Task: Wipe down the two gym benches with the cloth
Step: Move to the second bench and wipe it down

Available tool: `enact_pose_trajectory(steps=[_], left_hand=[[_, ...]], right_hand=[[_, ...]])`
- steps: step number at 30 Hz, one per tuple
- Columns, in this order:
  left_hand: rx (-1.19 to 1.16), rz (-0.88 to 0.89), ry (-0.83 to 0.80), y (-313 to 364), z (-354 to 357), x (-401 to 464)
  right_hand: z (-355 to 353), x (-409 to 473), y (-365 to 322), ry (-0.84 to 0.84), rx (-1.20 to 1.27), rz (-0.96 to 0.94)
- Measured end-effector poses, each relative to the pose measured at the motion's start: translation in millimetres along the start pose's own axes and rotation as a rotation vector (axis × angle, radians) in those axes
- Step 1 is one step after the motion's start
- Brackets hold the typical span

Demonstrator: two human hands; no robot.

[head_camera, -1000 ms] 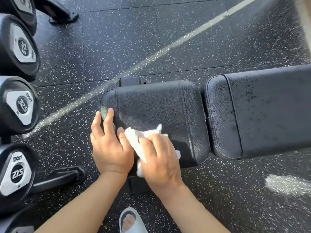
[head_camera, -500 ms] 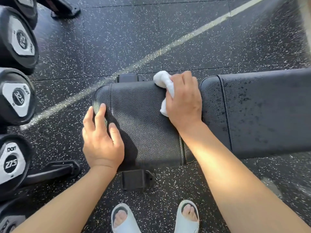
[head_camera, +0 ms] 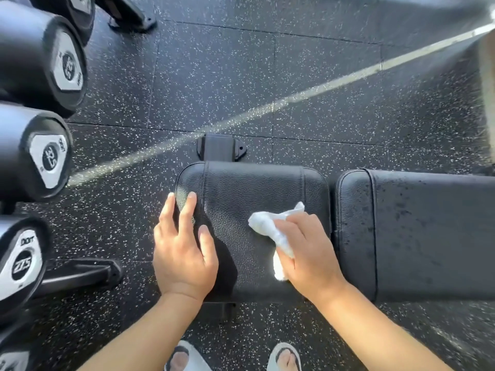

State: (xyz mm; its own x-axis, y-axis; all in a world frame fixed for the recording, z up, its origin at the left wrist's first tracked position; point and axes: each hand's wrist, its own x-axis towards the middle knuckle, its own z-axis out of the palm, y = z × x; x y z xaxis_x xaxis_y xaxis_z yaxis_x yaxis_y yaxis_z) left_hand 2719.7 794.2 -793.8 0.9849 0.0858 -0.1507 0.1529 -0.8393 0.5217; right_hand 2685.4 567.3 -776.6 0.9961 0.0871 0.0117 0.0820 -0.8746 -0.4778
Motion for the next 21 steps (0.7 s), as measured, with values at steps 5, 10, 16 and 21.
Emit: enact_pose_trajectory(steps=[5,10,16,21], left_hand=[[-0.005,0.004,-0.002,-1,-1,-1],[-0.018,0.013,0.008,0,-4,-1],[-0.033,-0.018,-0.006,6,-15,2],[0.186,0.151,0.05,34,-9,16]], right_hand=[[3,61,-11,0.187,0.007,0.068],[19,122,-34,0.075,0.035,-0.063],[32,195,-60,-0.114,0.134,-0.241],[12,193,-4,-0.368,0.258,-0.278]])
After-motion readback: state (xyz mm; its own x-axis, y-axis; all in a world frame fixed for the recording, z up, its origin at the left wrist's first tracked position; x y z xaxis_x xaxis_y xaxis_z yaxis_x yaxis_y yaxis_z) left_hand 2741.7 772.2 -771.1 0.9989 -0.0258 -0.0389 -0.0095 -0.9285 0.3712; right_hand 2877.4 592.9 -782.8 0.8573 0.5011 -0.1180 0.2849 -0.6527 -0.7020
